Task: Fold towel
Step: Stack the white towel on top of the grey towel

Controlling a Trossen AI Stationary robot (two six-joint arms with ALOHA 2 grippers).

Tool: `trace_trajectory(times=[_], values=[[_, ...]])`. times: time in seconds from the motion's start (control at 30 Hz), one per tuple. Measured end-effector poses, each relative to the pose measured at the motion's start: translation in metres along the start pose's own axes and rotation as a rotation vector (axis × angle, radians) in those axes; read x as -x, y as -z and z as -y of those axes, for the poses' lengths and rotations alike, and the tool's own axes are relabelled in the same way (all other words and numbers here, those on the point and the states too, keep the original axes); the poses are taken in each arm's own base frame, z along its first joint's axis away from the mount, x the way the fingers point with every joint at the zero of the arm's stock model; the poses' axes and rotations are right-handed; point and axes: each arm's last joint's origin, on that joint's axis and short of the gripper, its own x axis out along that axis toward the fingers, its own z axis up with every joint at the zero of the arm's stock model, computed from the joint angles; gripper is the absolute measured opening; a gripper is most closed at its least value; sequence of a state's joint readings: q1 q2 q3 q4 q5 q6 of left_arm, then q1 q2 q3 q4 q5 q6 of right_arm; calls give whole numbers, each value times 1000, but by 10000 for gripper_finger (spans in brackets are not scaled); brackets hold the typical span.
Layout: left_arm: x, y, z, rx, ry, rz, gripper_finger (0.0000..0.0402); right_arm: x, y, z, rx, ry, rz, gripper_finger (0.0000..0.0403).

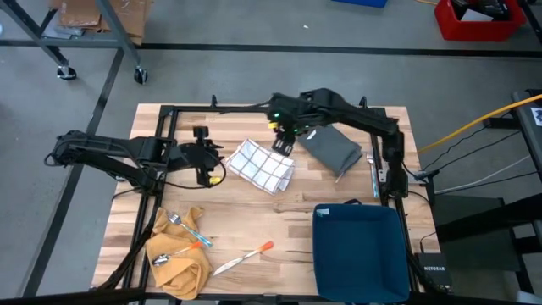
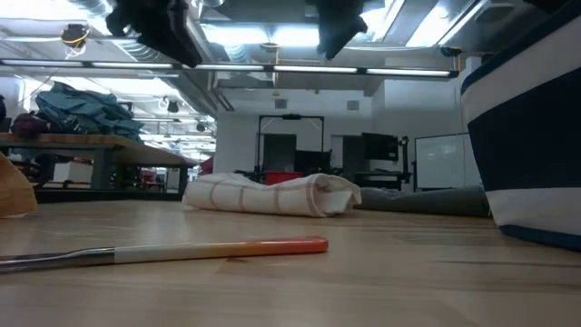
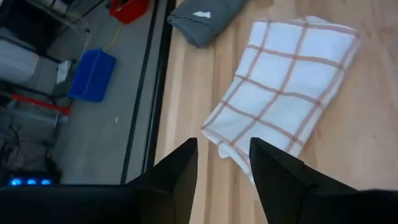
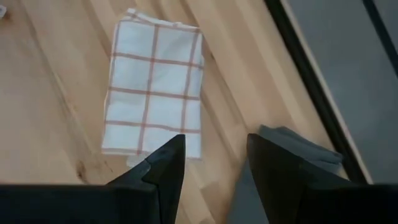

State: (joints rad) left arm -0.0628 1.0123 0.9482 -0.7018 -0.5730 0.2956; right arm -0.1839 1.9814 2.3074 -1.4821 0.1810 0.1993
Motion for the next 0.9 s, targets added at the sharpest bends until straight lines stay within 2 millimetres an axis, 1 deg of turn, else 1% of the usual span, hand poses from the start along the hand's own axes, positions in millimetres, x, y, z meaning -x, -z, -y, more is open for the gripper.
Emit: trace_trajectory(times=[0.07, 0.17, 0.27, 0.37, 0.47, 0.6, 0.7, 0.8, 0.9], values=[[-4, 0, -5, 54, 2, 8, 138, 13, 4, 3, 1, 1, 18, 177], [-11, -1, -16, 142, 81, 52, 138, 28, 11, 9, 16, 34, 32, 177], [-18, 2, -29, 187, 160, 95, 138, 42, 19, 14, 17, 64, 36, 177], [-28, 8, -41, 214, 181, 83, 138, 56, 25, 18, 5, 89, 60, 177], [-40, 15, -51, 256, 197, 44, 138, 63, 35, 22, 1, 88, 60, 177], [-55, 23, -59, 294, 253, 16, 138, 71, 58, 29, -55, 125, 41, 177], [-67, 27, -60, 275, 308, 5, 138, 70, 81, 35, -126, 172, 47, 177], [-79, 29, -59, 246, 358, -11, 138, 59, 104, 37, -189, 157, 102, 177], [-92, 32, -57, 241, 379, -50, 138, 40, 122, 37, -220, 116, 193, 177]])
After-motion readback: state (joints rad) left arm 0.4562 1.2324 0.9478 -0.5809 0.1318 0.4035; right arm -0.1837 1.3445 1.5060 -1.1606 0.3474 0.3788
